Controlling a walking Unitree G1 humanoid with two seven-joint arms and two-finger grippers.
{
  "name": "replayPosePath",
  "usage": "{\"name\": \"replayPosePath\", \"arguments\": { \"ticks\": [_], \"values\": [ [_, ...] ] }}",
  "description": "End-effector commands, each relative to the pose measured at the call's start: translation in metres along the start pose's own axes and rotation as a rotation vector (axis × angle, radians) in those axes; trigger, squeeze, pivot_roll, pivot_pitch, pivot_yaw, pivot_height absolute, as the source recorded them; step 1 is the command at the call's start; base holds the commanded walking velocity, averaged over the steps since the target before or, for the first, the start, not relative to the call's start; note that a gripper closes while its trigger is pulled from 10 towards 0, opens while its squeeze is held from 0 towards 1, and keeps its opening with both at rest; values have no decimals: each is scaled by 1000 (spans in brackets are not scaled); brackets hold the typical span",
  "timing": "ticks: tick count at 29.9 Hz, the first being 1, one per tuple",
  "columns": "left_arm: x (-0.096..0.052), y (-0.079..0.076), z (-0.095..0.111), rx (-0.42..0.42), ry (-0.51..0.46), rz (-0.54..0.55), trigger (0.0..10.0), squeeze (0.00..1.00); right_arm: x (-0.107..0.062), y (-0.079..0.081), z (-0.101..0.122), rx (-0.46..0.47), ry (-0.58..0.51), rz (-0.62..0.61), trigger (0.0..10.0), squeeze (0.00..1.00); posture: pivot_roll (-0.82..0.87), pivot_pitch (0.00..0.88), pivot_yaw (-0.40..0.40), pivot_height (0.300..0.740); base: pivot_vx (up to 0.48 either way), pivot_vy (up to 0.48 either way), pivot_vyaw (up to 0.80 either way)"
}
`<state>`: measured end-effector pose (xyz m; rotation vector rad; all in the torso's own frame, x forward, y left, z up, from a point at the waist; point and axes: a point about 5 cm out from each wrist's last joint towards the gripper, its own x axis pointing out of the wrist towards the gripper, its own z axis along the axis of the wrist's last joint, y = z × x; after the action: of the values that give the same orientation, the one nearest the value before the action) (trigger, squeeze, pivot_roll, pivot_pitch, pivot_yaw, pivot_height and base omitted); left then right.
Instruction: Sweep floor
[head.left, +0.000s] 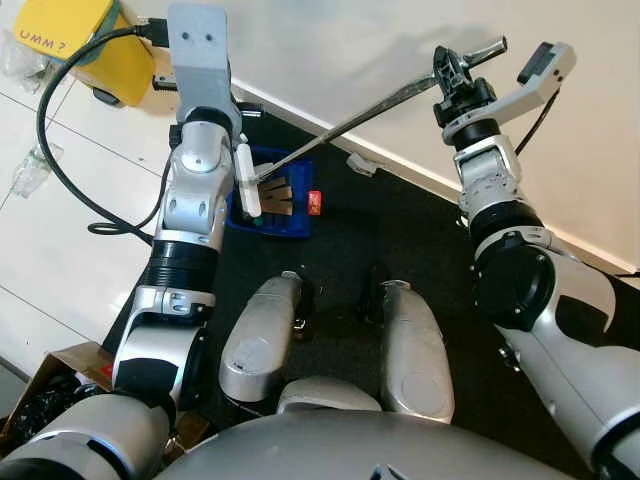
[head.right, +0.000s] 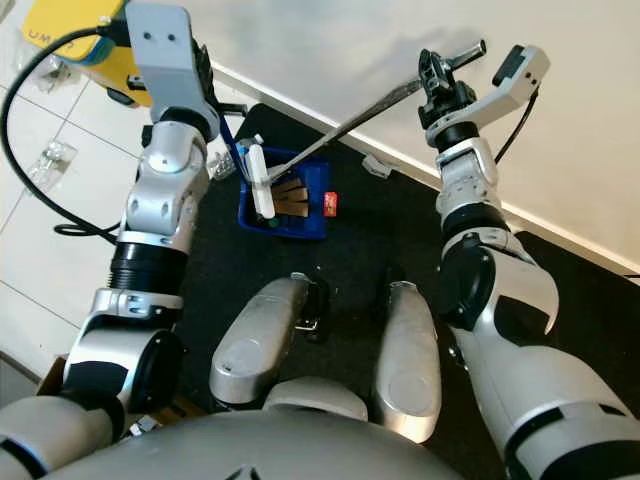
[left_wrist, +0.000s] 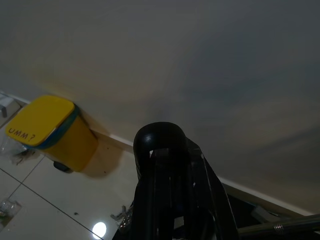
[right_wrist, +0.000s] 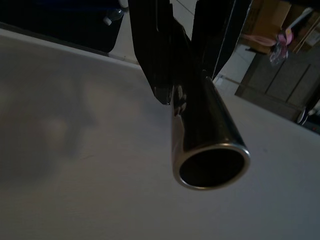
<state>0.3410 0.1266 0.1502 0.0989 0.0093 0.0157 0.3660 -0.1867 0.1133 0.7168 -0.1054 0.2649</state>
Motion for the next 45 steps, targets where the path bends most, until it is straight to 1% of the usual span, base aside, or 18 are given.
{"name": "replayPosePath", "arguments": {
  "ticks": [1,3,8,9,10,12,13,17,21,23,24,27,28,31,34,41,44,45],
  "values": [
    [-6,-3,-24,5,106,-24,10000,0,5,7,15,-73,-50,91,10000,0,365,246,82,740,0,0,0],
    [-6,-5,-26,-2,113,-26,10000,0,3,7,29,-199,-71,129,10000,0,347,248,76,740,0,0,0],
    [-6,-8,-27,-11,116,-27,10000,0,-3,7,50,-346,-88,177,10000,0,332,250,69,740,0,0,0],
    [-6,-8,-27,-11,116,-27,10000,0,-3,7,50,-346,-88,177,10000,0,332,250,69,740,0,0,0],
    [-5,-9,-27,-14,116,-28,10000,0,-7,3,52,-412,-56,168,10000,0,327,250,68,740,0,0,0],
    [-5,-9,-27,-14,116,-28,10000,0,-7,3,52,-412,-56,168,10000,0,327,250,68,740,0,0,0],
    [-5,-10,-27,-17,117,-30,10000,0,-13,-3,50,-458,-13,147,10000,0,317,252,68,740,0,0,0],
    [-5,-12,-27,-20,120,-36,10000,0,-22,-15,38,-480,67,92,10000,0,312,254,74,740,0,0,0],
    [-4,-13,-26,-18,118,-43,10000,0,-27,-23,6,-400,142,2,10000,0,319,250,82,740,0,0,0],
    [-3,-11,-25,-13,115,-42,10000,0,-26,-20,-1,-306,92,-22,10000,0,340,250,90,740,0,0,0],
    [-3,-11,-25,-13,115,-42,10000,0,-26,-20,-1,-306,92,-22,10000,0,340,250,90,740,0,0,0],
    [-4,-7,-24,-4,109,-38,10000,0,-23,-17,-10,-161,33,-65,10000,0,363,250,98,740,0,0,0],
    [-4,-7,-24,-4,109,-38,10000,0,-23,-17,-10,-161,33,-65,10000,0,363,250,98,740,0,0,0],
    [-5,-3,-24,7,110,-33,10000,0,-17,-11,-15,-28,1,-77,10000,0,373,248,101,740,0,0,0],
    [-5,-2,-25,10,110,-30,10000,0,-12,-6,-16,23,-17,-66,10000,0,382,245,101,740,0,0,0],
    [-4,-3,-23,9,105,-28,10000,0,-1,2,1,10,-55,13,10000,0,368,241,90,740,0,0,0],
    [-4,-6,-24,0,106,-29,10000,0,0,2,18,-102,-75,75,10000,0,348,239,75,740,0,0,0],
    [-4,-6,-24,0,106,-29,10000,0,0,2,18,-102,-75,75,10000,0,348,239,75,740,0,0,0]
  ]
}}
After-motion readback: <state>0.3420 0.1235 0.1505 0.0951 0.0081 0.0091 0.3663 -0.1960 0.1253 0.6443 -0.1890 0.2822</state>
